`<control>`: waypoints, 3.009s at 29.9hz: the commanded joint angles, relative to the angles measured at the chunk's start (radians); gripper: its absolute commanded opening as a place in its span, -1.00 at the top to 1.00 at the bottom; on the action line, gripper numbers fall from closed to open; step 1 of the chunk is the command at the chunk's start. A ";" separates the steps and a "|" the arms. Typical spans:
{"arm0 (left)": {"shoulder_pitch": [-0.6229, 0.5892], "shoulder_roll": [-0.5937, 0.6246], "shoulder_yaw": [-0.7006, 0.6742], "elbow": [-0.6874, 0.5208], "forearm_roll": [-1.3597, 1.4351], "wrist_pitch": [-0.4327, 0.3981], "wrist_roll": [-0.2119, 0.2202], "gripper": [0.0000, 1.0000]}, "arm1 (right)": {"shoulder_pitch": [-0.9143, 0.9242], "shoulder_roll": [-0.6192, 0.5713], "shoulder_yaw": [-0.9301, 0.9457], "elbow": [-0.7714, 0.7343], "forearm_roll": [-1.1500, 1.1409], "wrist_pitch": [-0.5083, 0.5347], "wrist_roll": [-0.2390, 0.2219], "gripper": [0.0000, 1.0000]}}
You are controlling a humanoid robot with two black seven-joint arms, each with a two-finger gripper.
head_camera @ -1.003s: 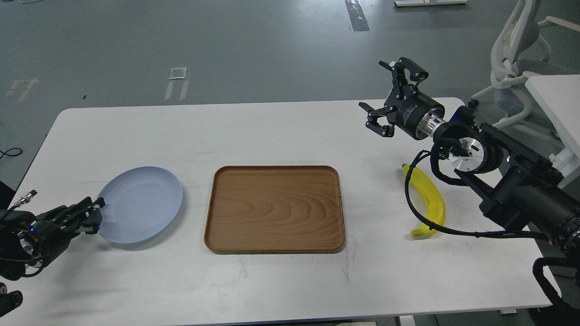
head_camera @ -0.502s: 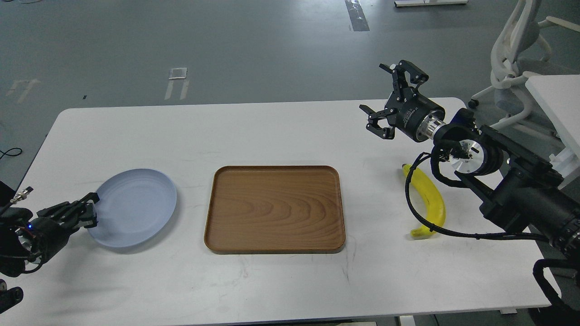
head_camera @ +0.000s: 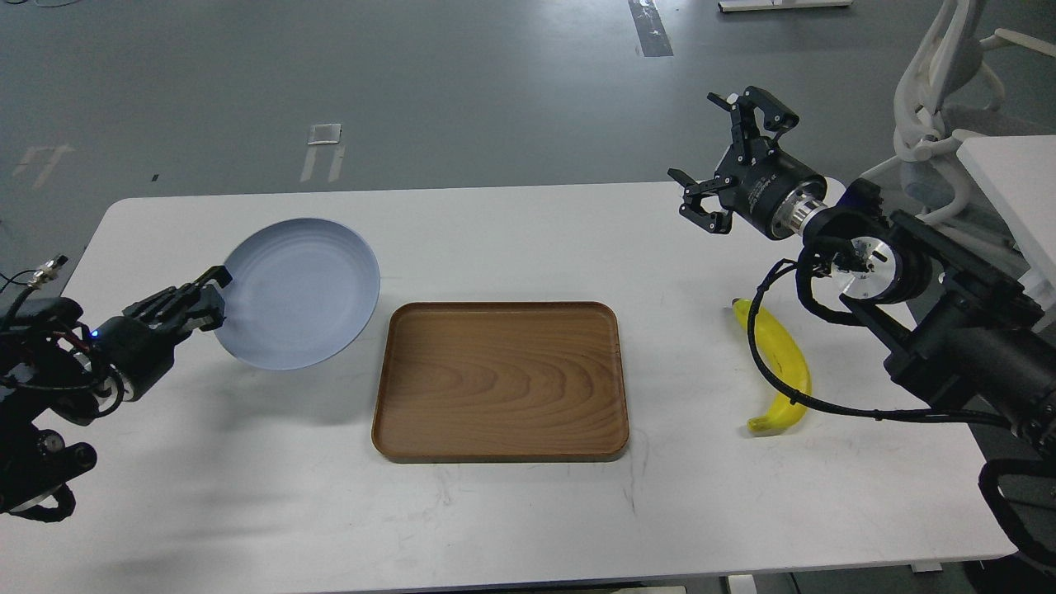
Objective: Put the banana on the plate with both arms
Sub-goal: 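Lift the plate with the left gripper and carry it over the tray, then lower the plate onto the wooden tray, release, and withdraw the left gripper, then reach the right gripper down and grasp the yellow banana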
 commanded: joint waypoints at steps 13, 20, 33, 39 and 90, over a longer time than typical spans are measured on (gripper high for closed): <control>-0.076 -0.332 0.119 0.077 0.082 -0.041 0.000 1.00 | 0.026 -0.016 0.036 -0.008 0.002 -0.041 -0.001 -1.00; -0.075 -0.404 0.189 0.179 0.079 -0.041 0.000 1.00 | 0.018 -0.043 0.039 -0.006 0.003 -0.041 -0.001 -1.00; -0.076 -0.449 0.192 0.230 0.079 -0.041 0.000 1.00 | 0.015 -0.043 0.045 -0.006 0.003 -0.041 -0.001 -1.00; -0.073 -0.467 0.192 0.229 0.080 -0.039 0.000 1.00 | 0.013 -0.043 0.044 -0.006 0.003 -0.041 -0.001 -1.00; -0.216 -0.329 -0.483 0.258 -0.966 -0.515 0.295 -0.95 | 0.142 -0.365 -0.845 0.258 -1.468 -0.021 -0.003 -0.70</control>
